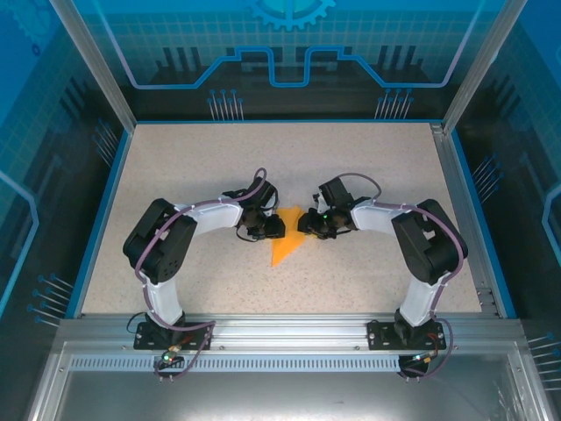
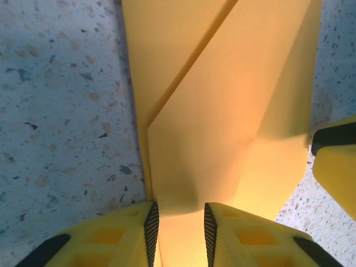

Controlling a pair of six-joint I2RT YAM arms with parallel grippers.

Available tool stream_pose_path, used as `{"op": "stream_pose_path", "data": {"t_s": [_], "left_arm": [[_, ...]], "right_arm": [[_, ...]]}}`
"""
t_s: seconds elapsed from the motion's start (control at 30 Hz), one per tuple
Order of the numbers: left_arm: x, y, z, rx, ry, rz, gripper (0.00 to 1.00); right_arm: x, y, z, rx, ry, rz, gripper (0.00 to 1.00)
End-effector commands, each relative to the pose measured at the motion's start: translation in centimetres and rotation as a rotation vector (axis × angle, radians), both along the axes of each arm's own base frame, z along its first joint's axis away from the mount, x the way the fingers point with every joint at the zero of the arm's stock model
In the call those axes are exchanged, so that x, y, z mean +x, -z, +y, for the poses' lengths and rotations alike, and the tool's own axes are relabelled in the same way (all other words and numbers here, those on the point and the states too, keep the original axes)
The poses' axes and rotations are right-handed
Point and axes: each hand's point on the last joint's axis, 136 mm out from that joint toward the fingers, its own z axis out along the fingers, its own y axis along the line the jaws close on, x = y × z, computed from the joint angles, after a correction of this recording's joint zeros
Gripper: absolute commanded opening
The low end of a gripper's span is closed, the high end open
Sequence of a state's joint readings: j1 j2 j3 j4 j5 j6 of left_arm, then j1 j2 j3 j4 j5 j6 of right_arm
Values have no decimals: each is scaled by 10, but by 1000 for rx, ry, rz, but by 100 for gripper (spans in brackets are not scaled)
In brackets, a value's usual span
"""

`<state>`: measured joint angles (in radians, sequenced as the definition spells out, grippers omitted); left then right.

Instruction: Fold a paper plane with a square sheet of paper (pick it up from the middle)

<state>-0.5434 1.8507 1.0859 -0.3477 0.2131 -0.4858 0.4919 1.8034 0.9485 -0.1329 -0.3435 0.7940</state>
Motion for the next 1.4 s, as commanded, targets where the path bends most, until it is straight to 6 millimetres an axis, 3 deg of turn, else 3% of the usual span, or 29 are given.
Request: {"op": "stream_pose_path", "data": {"t_s": [0.0, 0.33, 0.8, 1.2, 1.37], "left_arm": [[-5, 3, 2, 36, 32, 20, 31], [-10, 10, 5, 45, 24, 35, 31], [-11, 14, 5, 45, 24, 49, 31], [-11, 13, 1, 20, 27, 59, 31], [-11, 14, 5, 27, 10, 68, 30]], "right_arm": [[-5, 10, 0, -17, 4, 29, 32], [-5, 3, -6, -57, 3, 12, 33], [-15, 17, 3, -21, -5, 56, 33], [-11, 5, 13, -5, -22, 36, 32], [-10, -5, 0, -55, 1, 9, 32]]}}
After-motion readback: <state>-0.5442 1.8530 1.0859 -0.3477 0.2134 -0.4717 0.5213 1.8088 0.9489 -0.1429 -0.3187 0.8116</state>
